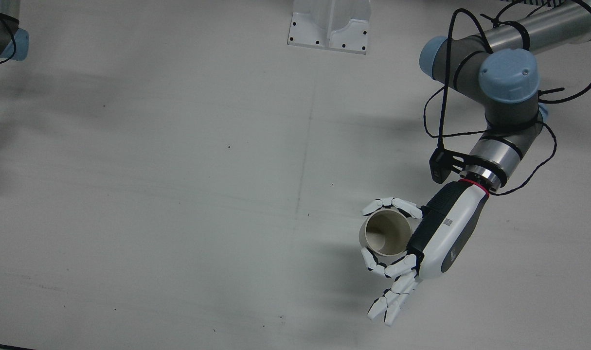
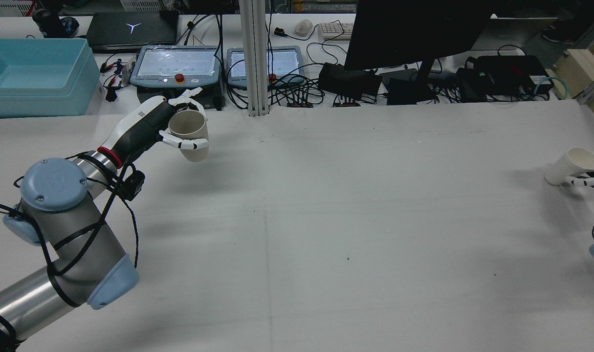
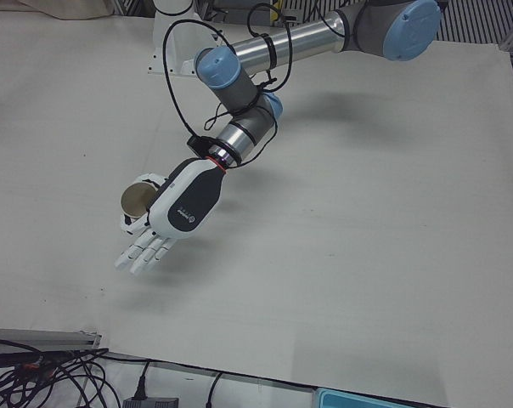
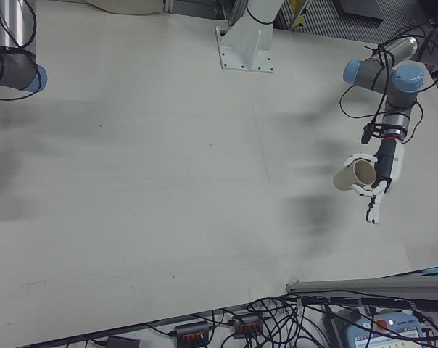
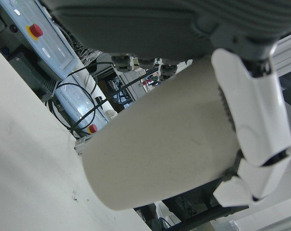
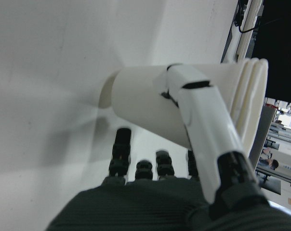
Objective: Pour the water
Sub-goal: 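Carry the right-hand cup back and set it upright on the table, then carry the left-hand cup back toward its starting spot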
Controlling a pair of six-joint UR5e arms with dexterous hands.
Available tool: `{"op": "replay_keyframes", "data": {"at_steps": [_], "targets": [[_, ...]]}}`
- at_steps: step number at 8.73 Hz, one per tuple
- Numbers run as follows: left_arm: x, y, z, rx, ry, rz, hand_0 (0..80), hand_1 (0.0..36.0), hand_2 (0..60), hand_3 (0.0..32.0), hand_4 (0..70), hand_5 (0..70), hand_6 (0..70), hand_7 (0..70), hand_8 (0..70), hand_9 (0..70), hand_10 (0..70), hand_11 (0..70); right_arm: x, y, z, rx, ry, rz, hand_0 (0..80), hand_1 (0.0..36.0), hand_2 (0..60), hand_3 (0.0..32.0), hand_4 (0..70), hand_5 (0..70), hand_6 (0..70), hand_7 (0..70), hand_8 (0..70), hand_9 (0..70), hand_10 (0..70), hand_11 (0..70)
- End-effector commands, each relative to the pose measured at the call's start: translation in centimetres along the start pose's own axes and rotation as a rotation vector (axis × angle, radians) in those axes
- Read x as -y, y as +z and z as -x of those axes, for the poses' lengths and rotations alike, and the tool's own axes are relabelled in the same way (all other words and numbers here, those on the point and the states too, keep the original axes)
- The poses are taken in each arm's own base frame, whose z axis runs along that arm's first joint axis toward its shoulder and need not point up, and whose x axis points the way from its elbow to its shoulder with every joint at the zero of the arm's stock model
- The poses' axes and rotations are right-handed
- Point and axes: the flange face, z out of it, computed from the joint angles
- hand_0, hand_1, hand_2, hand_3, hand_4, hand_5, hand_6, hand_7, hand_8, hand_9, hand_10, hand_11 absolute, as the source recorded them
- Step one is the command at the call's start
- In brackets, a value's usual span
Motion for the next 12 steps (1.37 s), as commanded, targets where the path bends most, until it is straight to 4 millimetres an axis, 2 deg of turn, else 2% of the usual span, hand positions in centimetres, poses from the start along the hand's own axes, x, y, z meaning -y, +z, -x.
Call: {"op": "replay_keyframes", "data": {"at_steps": [1, 2, 3, 4, 5, 7, 8, 9, 10, 11, 12], "targets": [[-0.1, -0.1, -0.2, 0.002, 0.001, -0.002, 47.5, 31.1, 60.0, 0.0, 32.6, 46.9, 7.6, 6.7, 1.9, 1.9, 2.4, 5.3, -0.1, -0.2, 1.6, 0.028, 0.016, 0.014, 79.5, 30.3, 0.0, 0.0, 0.4, 8.1, 0.2, 0.0, 0.0, 0.0, 4.2, 9.8], [-0.1, -0.1, -0.2, 0.002, 0.001, -0.004, 47.6, 31.1, 60.0, 0.0, 32.5, 46.9, 7.6, 6.7, 1.8, 1.9, 2.3, 5.1, -0.1, -0.3, 1.8, 0.033, 0.018, 0.015, 67.0, 25.9, 0.0, 0.0, 0.0, 0.0, 0.0, 0.0, 0.0, 0.0, 1.4, 5.2], [0.0, -0.1, -0.3, 0.003, 0.002, -0.005, 47.7, 31.2, 60.0, 0.0, 32.5, 47.0, 7.6, 6.7, 1.8, 1.9, 2.2, 5.1, -0.3, -0.5, 2.2, 0.041, 0.022, 0.022, 61.1, 22.6, 0.0, 8.4, 0.0, 0.0, 0.0, 0.0, 0.0, 0.0, 0.0, 2.8], [-0.1, -0.1, -0.2, 0.003, 0.002, -0.006, 47.6, 31.2, 60.0, 0.0, 32.6, 46.9, 7.6, 6.7, 1.9, 1.9, 2.3, 5.1, -0.4, -0.6, 2.7, 0.052, 0.027, 0.026, 60.3, 22.1, 0.0, 13.2, 0.0, 0.0, 0.0, 0.0, 0.0, 0.0, 0.0, 2.7], [-0.1, -0.1, -0.3, 0.001, 0.002, -0.006, 47.6, 31.3, 60.0, 0.0, 32.6, 46.9, 7.6, 6.7, 1.8, 1.9, 2.3, 5.1, -1.2, -0.9, 3.3, 0.062, 0.033, 0.046, 60.4, 22.5, 0.0, 15.0, 0.0, 0.0, 0.0, 0.0, 0.0, 0.0, 0.0, 2.9], [-0.4, -0.3, -1.0, -0.005, 0.000, -0.003, 47.6, 31.1, 60.0, 0.0, 32.5, 46.7, 7.6, 6.6, 1.8, 1.7, 2.2, 5.0, 0.7, -6.4, 3.1, 0.056, 0.032, 0.069, 60.3, 22.4, 0.0, 20.4, 0.0, 0.0, 0.0, 0.0, 0.0, 0.0, 0.0, 2.6], [-0.4, -0.4, -2.0, -0.014, -0.019, -0.008, 47.6, 31.2, 60.0, 0.0, 32.5, 46.5, 7.5, 6.4, 1.8, 1.7, 2.2, 5.0, 0.9, -8.0, 3.2, 0.062, 0.032, 0.084, 59.7, 22.0, 0.0, 21.8, 0.0, 0.0, 0.0, 0.0, 0.0, 0.0, 0.0, 2.1], [0.0, -1.0, -3.3, -0.015, -0.075, -0.032, 47.5, 31.1, 60.0, 0.0, 32.4, 46.4, 7.5, 6.4, 1.8, 1.8, 2.2, 5.1, 0.6, -9.7, 3.5, 0.065, 0.036, 0.105, 59.1, 21.7, 0.0, 20.2, 0.0, 0.0, 0.0, 0.0, 0.0, 0.0, 0.0, 2.7], [1.2, -1.7, -5.5, -0.020, -0.108, -0.049, 47.6, 31.3, 60.0, 0.0, 32.5, 46.7, 7.5, 6.5, 1.7, 1.7, 2.2, 5.1, -0.8, -10.9, 4.0, 0.064, 0.036, 0.144, 58.7, 21.3, 0.0, 18.4, 0.0, 0.0, 0.0, 0.0, 0.0, 0.0, 0.4, 3.2], [3.6, -2.1, -9.6, -0.030, -0.096, -0.045, 47.6, 31.4, 60.0, 0.0, 32.3, 46.7, 7.4, 6.1, 1.7, 1.5, 2.1, 4.9, -2.5, -11.6, 4.4, 0.072, 0.044, 0.183, 59.2, 22.2, 0.0, 1.6, 0.2, 1.2, 0.0, 0.0, 0.0, 0.0, 2.2, 6.0], [5.9, -2.7, -12.4, -0.043, -0.090, -0.050, 47.5, 31.6, 60.0, 0.0, 32.3, 46.8, 7.5, 6.1, 1.6, 1.4, 2.0, 4.8, -3.7, -12.1, 5.4, 0.095, 0.064, 0.211, 60.6, 24.4, 0.0, 0.0, 0.6, 13.9, 2.2, 2.9, 0.3, 1.8, 5.0, 10.2]]}}
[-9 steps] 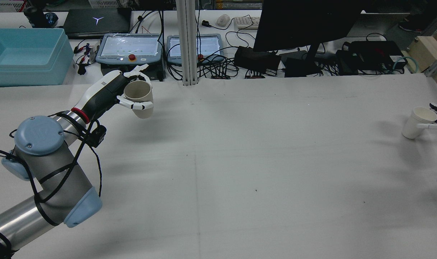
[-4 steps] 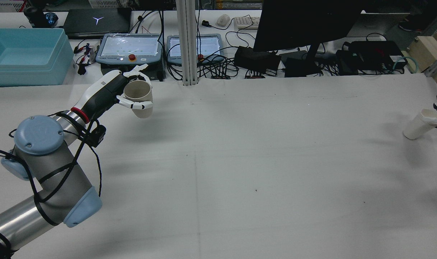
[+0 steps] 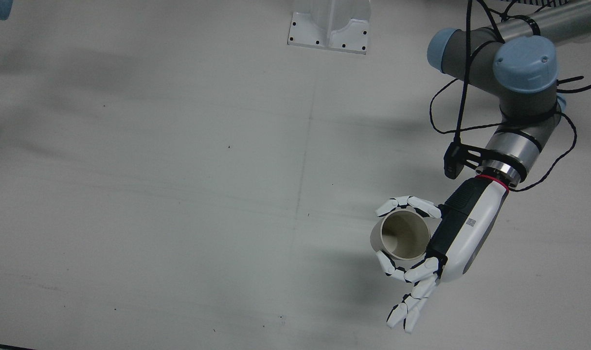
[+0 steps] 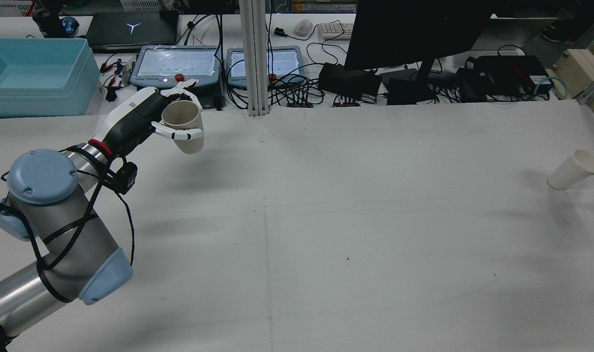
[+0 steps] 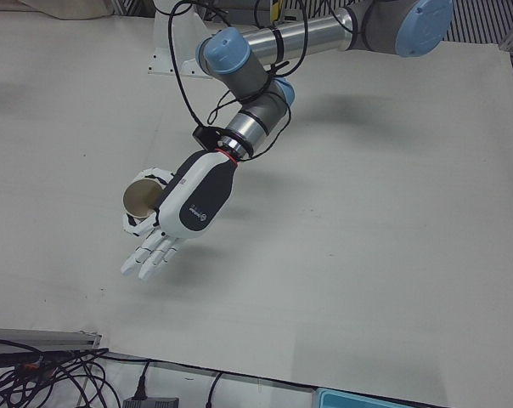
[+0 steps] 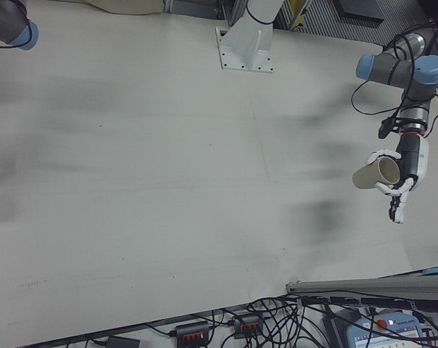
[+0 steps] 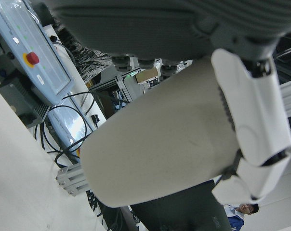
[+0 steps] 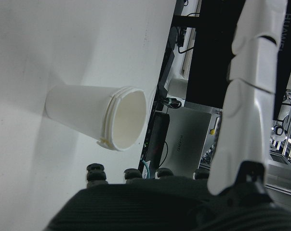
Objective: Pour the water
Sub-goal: 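Carry the left-hand cup back toward its starting spot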
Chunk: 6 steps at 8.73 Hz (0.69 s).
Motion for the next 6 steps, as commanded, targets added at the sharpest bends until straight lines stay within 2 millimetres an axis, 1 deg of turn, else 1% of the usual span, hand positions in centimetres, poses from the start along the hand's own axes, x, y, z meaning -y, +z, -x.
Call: {"op": "replay_keyframes", "data": {"at_steps": [1, 2, 3, 4, 5, 6], "targets": [[5.2, -1.4, -8.5, -0.030, -0.037, -0.020, 47.5, 31.6, 60.0, 0.0, 32.0, 46.6, 7.4, 6.0, 1.7, 1.5, 2.0, 4.8, -4.8, -1.4, 2.0, 0.038, 0.054, 0.106, 63.1, 27.2, 4.9, 0.0, 2.8, 37.0, 10.1, 19.6, 5.5, 10.4, 9.6, 16.9], [5.8, -1.6, -9.3, -0.042, -0.054, -0.028, 47.5, 31.4, 60.0, 0.0, 31.6, 46.2, 7.3, 5.8, 1.7, 1.5, 2.0, 4.8, -6.0, -1.3, 2.4, 0.046, 0.065, 0.130, 76.8, 33.4, 16.8, 0.0, 5.2, 62.7, 18.2, 35.2, 13.8, 22.7, 15.1, 25.4], [7.4, -2.3, -8.9, -0.043, -0.062, -0.035, 47.7, 31.7, 60.0, 0.0, 31.6, 46.3, 7.3, 5.9, 1.6, 1.4, 1.9, 4.7, -6.5, -1.4, 3.5, 0.069, 0.084, 0.141, 80.0, 36.0, 23.4, 0.0, 6.5, 70.0, 22.5, 41.4, 19.1, 30.0, 18.9, 31.3], [9.3, -2.8, -7.9, -0.043, -0.061, -0.035, 47.6, 31.6, 60.0, 0.0, 31.6, 46.0, 7.2, 5.8, 1.6, 1.4, 2.0, 4.7, -6.8, -0.8, 3.9, 0.077, 0.088, 0.139, 80.0, 36.0, 24.4, 0.0, 7.4, 70.0, 24.0, 43.3, 19.9, 31.0, 19.1, 31.6], [12.5, -3.3, -6.3, -0.052, -0.068, -0.016, 47.5, 31.4, 60.0, 0.0, 31.8, 46.2, 7.4, 6.1, 1.7, 1.5, 2.1, 4.8, -7.3, 0.7, 3.9, 0.073, 0.084, 0.139, 80.0, 36.0, 23.9, 0.0, 7.5, 70.0, 24.6, 44.5, 21.3, 31.4, 19.2, 31.6], [18.1, -4.8, -4.4, -0.062, -0.091, -0.023, 47.4, 31.1, 60.0, 0.0, 32.2, 46.8, 7.8, 6.5, 1.9, 1.8, 2.3, 5.1, -8.6, 3.7, 4.3, 0.082, 0.078, 0.150, 80.0, 35.9, 23.5, 0.0, 8.1, 70.0, 26.4, 46.6, 23.3, 33.9, 21.2, 34.4]]}}
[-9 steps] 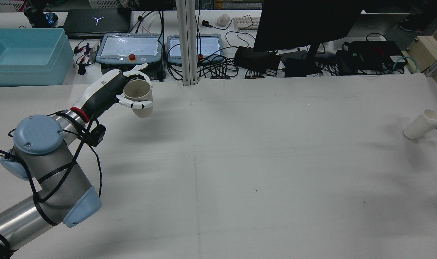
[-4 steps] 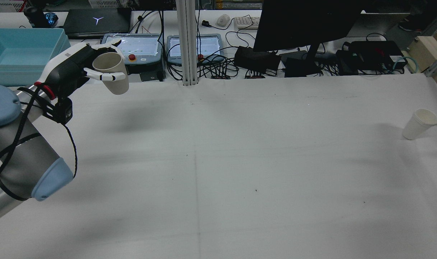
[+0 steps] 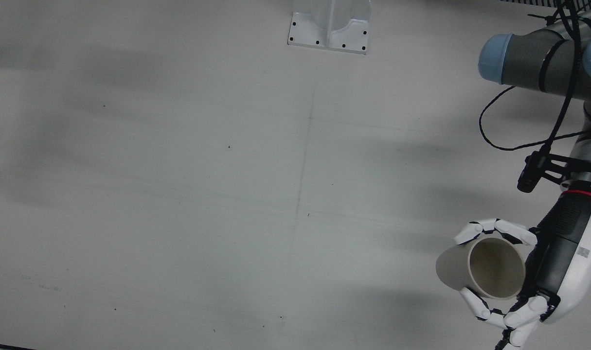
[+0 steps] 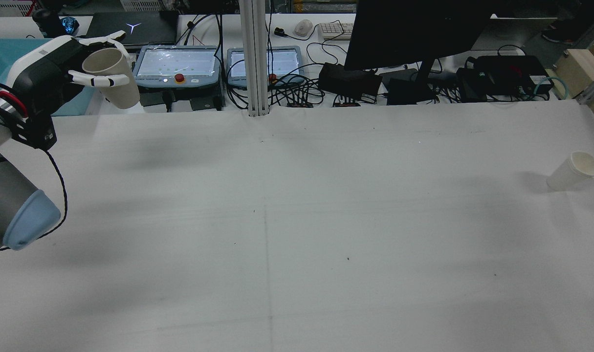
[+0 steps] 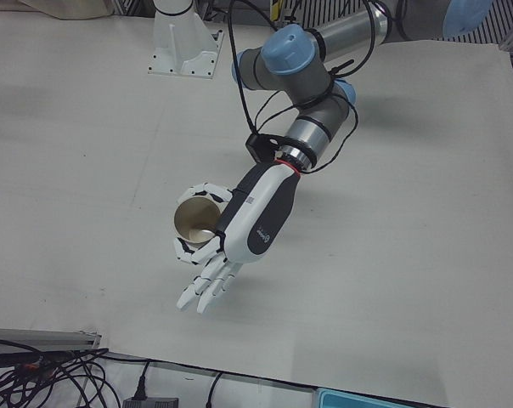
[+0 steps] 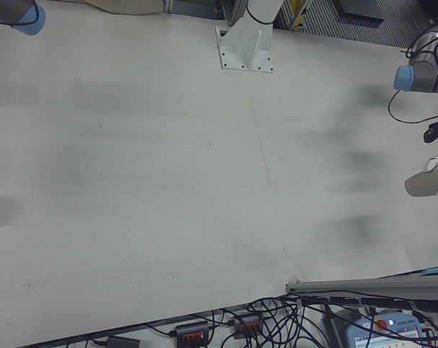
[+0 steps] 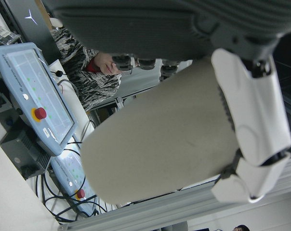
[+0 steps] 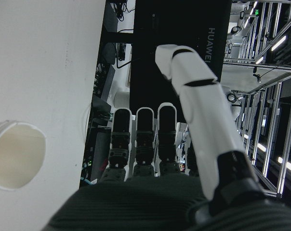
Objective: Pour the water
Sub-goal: 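Carry the left-hand cup back toward its starting spot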
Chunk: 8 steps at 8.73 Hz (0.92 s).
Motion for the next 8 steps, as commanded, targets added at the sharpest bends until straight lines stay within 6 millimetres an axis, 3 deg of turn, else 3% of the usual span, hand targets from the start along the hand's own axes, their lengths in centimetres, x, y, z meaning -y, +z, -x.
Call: {"op": "replay_keyframes", "data": {"at_steps": [1, 2, 4, 6, 8], "targets": [[12.3, -3.1, 3.2, -0.023, -0.031, -0.008, 47.1, 30.1, 60.0, 0.0, 32.7, 46.9, 8.1, 7.2, 2.3, 2.5, 2.7, 5.6, -3.4, 7.9, 0.7, 0.019, -0.005, 0.042, 77.5, 32.2, 18.2, 0.0, 8.4, 70.0, 27.9, 48.0, 27.1, 37.5, 24.0, 38.0], [14.2, -4.2, 3.0, -0.031, 0.000, -0.023, 47.3, 29.7, 60.0, 0.0, 33.6, 47.4, 8.3, 8.0, 2.4, 2.9, 2.8, 5.8, -4.2, 9.5, 0.7, 0.021, -0.012, 0.044, 70.0, 28.6, 13.3, 0.0, 8.6, 70.0, 28.9, 50.0, 30.7, 40.5, 25.6, 39.9], [18.9, -9.0, 4.0, -0.041, 0.100, -0.015, 47.1, 28.6, 60.0, 0.0, 33.4, 46.4, 7.8, 7.8, 2.7, 3.4, 3.1, 6.2, -4.1, 9.5, 0.7, 0.022, -0.026, 0.022, 63.3, 24.5, 8.2, 0.0, 8.1, 69.4, 29.1, 50.6, 34.1, 42.6, 27.5, 42.0], [22.9, -13.9, 5.5, -0.054, 0.233, 0.017, 47.4, 28.4, 60.0, 0.0, 32.8, 45.3, 7.0, 7.1, 2.2, 3.0, 3.0, 6.0, -3.6, 9.1, 1.0, 0.045, -0.039, 0.011, 62.7, 23.5, 6.7, 0.0, 7.8, 68.7, 29.5, 51.4, 36.6, 43.8, 29.0, 43.9], [28.6, -16.0, 7.8, -0.049, 0.266, 0.008, 47.5, 26.5, 60.0, 0.0, 32.3, 44.0, 6.6, 6.9, 2.2, 3.0, 2.8, 5.8, -3.3, 8.8, 1.1, 0.053, -0.064, -0.023, 63.0, 23.3, 5.9, 0.0, 7.6, 67.6, 28.9, 50.3, 35.7, 42.5, 28.7, 43.5]]}}
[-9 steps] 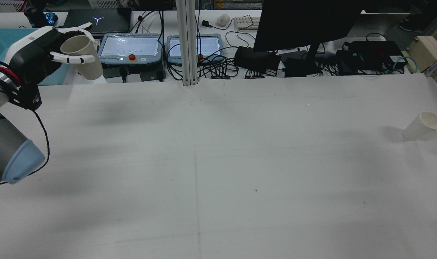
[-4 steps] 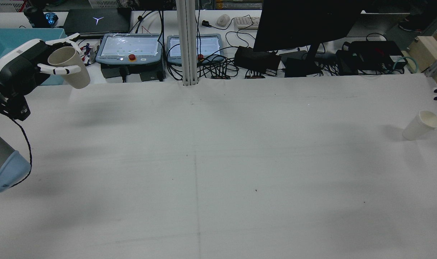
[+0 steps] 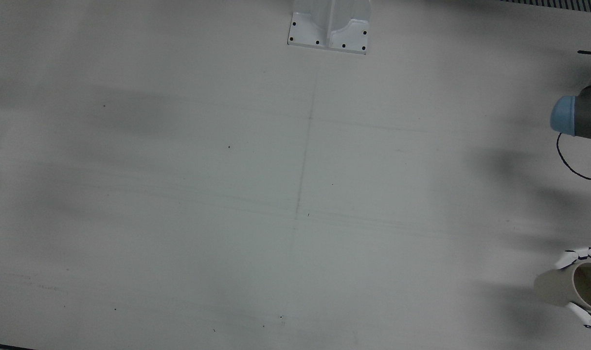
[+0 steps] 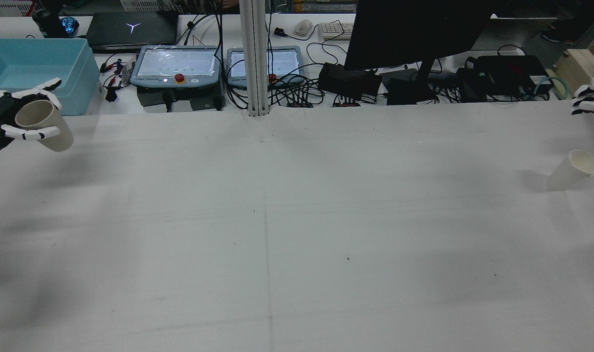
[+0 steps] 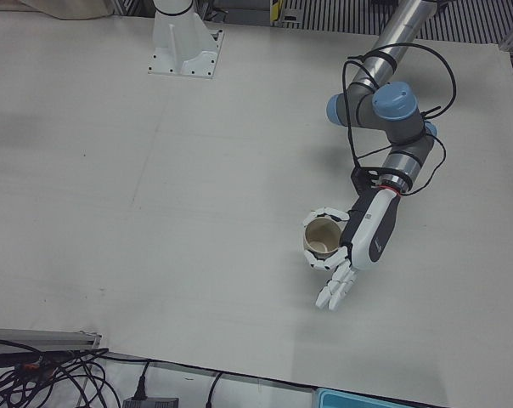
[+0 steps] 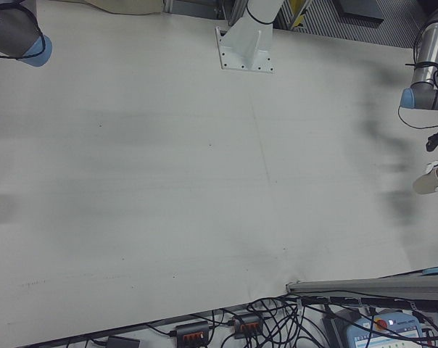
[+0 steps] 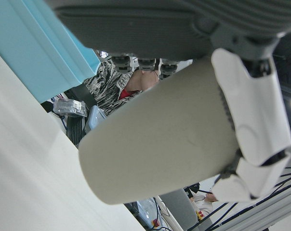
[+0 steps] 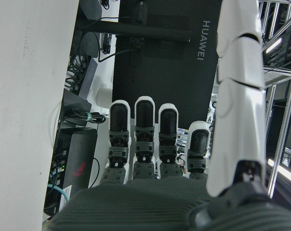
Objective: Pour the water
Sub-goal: 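Lower the left-hand cup onto the table and release it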
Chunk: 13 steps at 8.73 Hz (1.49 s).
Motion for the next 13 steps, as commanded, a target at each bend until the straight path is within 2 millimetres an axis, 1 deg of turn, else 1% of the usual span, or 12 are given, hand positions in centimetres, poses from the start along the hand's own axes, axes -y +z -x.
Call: {"op": "replay_keyframes", "data": {"at_steps": [1, 2, 3, 4, 5, 6, 7, 8, 9, 10, 12, 13], "targets": [[6.1, -3.7, 4.0, 0.008, 0.074, -0.004, 47.4, 26.3, 60.0, 0.0, 32.4, 44.2, 6.7, 7.1, 2.3, 3.0, 2.7, 5.6, 0.3, -0.3, -0.3, 0.018, -0.032, -0.033, 62.9, 23.2, 5.2, 0.0, 7.1, 66.2, 28.4, 49.5, 35.3, 41.9, 28.9, 43.7], [6.9, -3.8, 4.6, -0.001, 0.111, 0.006, 47.6, 26.1, 60.0, 0.0, 32.3, 43.9, 6.6, 7.1, 2.3, 2.9, 2.6, 5.4, 0.2, -0.1, -0.9, 0.010, -0.035, -0.033, 62.8, 23.0, 4.6, 0.0, 7.0, 64.4, 27.9, 48.5, 34.6, 41.5, 29.1, 44.0], [8.0, -4.4, 5.4, 0.003, 0.140, 0.002, 47.8, 25.0, 60.0, 0.0, 31.9, 42.9, 6.6, 7.1, 2.6, 3.0, 2.6, 5.4, 0.2, -0.2, -1.0, 0.007, -0.037, -0.033, 63.1, 23.1, 4.3, 0.0, 7.0, 63.3, 27.7, 47.9, 34.1, 41.1, 29.2, 44.2], [8.7, -4.5, 5.8, 0.003, 0.166, 0.002, 48.3, 23.6, 59.6, 0.0, 31.8, 42.0, 6.8, 7.4, 2.6, 3.2, 2.6, 5.3, 0.3, -0.2, -1.1, 0.005, -0.037, -0.034, 63.2, 23.3, 4.2, 0.0, 6.9, 62.2, 27.5, 47.4, 33.8, 40.8, 29.0, 44.0], [9.5, -4.8, 6.7, 0.022, 0.171, -0.013, 48.7, 22.3, 52.9, 0.0, 31.8, 41.0, 6.9, 7.5, 2.7, 3.3, 2.6, 5.4, 0.2, -0.1, -1.5, -0.002, -0.039, -0.033, 63.8, 23.7, 4.6, 0.0, 6.8, 61.7, 27.3, 47.1, 33.1, 40.4, 28.9, 43.8], [9.8, -4.8, 6.9, 0.025, 0.172, -0.017, 48.8, 20.8, 45.6, 0.0, 31.7, 40.0, 7.0, 7.5, 2.8, 3.4, 2.7, 5.4, 0.1, -0.1, -1.8, -0.008, -0.040, -0.032, 64.1, 24.1, 4.7, 0.0, 6.7, 61.3, 27.1, 46.7, 32.6, 40.1, 28.9, 43.8], [9.9, -4.9, 7.1, 0.031, 0.174, -0.021, 49.3, 17.0, 28.6, 0.0, 31.4, 36.3, 7.0, 7.5, 2.7, 3.3, 2.7, 5.2, 0.1, -0.1, -1.8, -0.008, -0.043, -0.032, 63.9, 24.2, 4.6, 0.0, 6.6, 60.2, 26.9, 46.2, 32.2, 39.8, 28.8, 43.7], [10.2, -4.5, 7.4, 0.037, 0.176, -0.027, 49.3, 15.0, 20.0, 0.0, 31.0, 34.1, 6.9, 7.5, 2.5, 3.1, 2.6, 5.0, 0.2, -0.1, -1.7, -0.007, -0.043, -0.032, 64.1, 24.2, 4.8, 0.0, 6.4, 59.6, 26.7, 45.7, 32.0, 39.7, 28.7, 43.7], [10.6, -4.1, 7.8, 0.043, 0.178, -0.034, 49.4, 13.4, 13.0, 0.0, 30.1, 28.0, 6.9, 7.7, 2.4, 3.1, 2.6, 5.1, 0.2, -0.1, -1.7, -0.007, -0.043, -0.032, 64.2, 24.5, 5.0, 0.0, 6.3, 59.4, 26.5, 45.5, 31.4, 39.5, 28.7, 43.7], [10.6, -4.0, 7.8, 0.044, 0.178, -0.035, 49.3, 12.3, 8.5, 0.0, 28.9, 18.8, 6.7, 7.6, 2.3, 2.9, 2.4, 4.8, 0.2, -0.1, -1.7, -0.007, -0.043, -0.032, 64.8, 24.7, 4.4, 0.0, 6.3, 58.9, 26.1, 44.9, 30.7, 39.0, 28.7, 43.7], [10.6, -4.0, 7.8, 0.045, 0.170, -0.035, 49.0, 10.9, 2.8, 0.0, 25.2, 3.0, 5.5, 6.6, 1.6, 1.8, 1.9, 4.0, 0.2, -0.1, -1.7, -0.007, -0.043, -0.032, 66.4, 25.0, 4.2, 0.0, 6.5, 58.6, 26.0, 44.6, 30.0, 38.7, 28.6, 43.6], [10.5, -4.1, 7.8, 0.043, 0.164, -0.034, 48.9, 10.3, 0.4, 0.0, 24.2, 0.0, 5.5, 6.6, 1.4, 1.6, 1.9, 4.0, 0.2, -0.1, -1.7, -0.007, -0.044, -0.032, 66.6, 25.1, 4.4, 0.0, 6.5, 58.4, 25.9, 44.4, 29.8, 38.6, 28.6, 43.7]]}}
